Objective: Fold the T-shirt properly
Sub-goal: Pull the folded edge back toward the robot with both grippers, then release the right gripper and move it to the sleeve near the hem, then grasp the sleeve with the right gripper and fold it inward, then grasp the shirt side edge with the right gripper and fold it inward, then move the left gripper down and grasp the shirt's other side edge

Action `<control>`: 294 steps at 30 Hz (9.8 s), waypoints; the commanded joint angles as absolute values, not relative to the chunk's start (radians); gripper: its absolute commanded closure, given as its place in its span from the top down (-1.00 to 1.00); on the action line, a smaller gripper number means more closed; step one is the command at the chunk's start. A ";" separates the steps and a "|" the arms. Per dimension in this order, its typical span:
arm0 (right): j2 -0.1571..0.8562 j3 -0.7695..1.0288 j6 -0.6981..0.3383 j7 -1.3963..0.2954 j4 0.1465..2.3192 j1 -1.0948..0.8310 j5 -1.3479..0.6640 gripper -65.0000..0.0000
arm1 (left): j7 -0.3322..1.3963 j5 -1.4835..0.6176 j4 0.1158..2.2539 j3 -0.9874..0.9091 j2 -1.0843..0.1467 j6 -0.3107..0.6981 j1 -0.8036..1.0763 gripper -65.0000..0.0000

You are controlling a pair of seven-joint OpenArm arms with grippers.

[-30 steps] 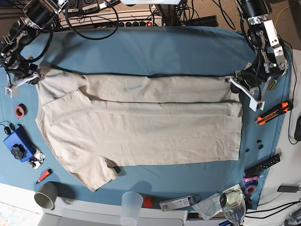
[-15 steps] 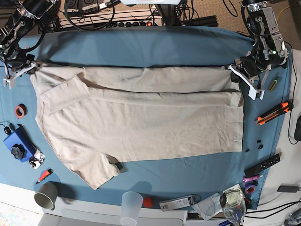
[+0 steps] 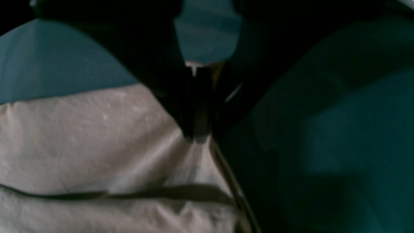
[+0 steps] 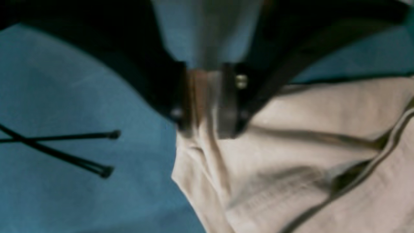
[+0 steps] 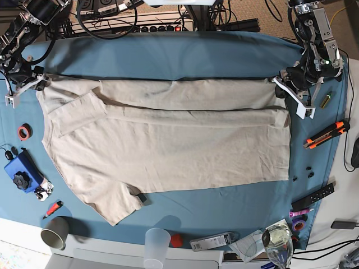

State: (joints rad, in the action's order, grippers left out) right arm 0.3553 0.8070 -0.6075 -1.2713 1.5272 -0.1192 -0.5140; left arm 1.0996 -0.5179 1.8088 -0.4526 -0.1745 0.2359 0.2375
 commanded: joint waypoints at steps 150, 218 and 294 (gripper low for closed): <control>0.579 0.300 -0.369 -0.969 1.272 0.397 -0.366 -0.50 | 0.972 -0.562 2.199 -0.561 -0.238 0.334 0.472 -0.29; 0.524 0.061 -0.369 -1.327 1.721 -0.014 -0.402 -1.00 | 0.968 -0.562 2.199 -0.561 -0.233 0.334 0.466 -0.29; 0.332 0.123 -0.395 -0.969 0.659 0.643 -0.261 -0.53 | 0.846 -0.264 1.652 -0.316 -0.261 0.270 -0.070 -0.10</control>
State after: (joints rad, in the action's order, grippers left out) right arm 0.3317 0.1242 -0.3927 -0.8902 0.6659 0.6403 -0.2882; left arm 0.8673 -0.2573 1.6318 -0.3115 -0.2493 0.2707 -0.0513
